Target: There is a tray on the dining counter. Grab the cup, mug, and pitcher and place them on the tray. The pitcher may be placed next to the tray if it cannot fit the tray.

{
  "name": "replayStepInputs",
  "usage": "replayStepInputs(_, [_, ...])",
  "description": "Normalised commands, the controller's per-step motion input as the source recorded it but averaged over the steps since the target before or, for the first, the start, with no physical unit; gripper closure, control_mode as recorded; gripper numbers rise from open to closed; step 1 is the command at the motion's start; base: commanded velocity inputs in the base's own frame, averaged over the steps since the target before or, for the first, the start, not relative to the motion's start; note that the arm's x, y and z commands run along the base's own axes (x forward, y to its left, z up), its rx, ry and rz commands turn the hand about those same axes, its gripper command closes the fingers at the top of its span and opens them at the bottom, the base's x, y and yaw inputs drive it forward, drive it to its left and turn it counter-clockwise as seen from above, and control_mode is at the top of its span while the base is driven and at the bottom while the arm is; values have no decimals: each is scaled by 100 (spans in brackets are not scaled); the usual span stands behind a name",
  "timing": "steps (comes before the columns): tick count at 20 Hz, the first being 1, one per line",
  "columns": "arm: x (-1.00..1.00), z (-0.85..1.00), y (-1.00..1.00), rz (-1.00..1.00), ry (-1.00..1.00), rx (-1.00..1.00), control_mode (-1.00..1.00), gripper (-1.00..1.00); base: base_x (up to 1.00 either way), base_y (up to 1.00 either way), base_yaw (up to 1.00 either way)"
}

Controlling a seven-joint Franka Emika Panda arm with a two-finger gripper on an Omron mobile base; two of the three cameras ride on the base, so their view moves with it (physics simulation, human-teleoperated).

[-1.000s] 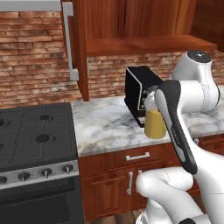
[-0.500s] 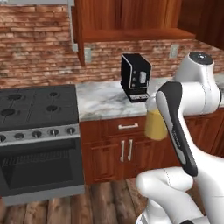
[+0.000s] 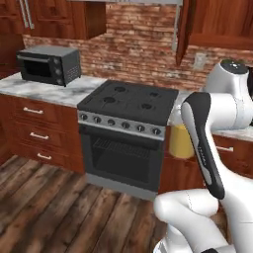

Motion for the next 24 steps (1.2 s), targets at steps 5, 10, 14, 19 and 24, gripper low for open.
replayStepInputs(5, [0,0,0,0,0,0,100,100,-2,47,100])
replayStepInputs(10, [0,0,0,0,0,0,100,100,0,32,100])
replayStepInputs(14, [0,0,0,0,0,0,100,100,8,17,100])
replayStepInputs(19, [0,0,0,0,0,0,100,100,57,11,96])
replayStepInputs(24, [0,0,0,0,0,0,100,100,100,5,27])
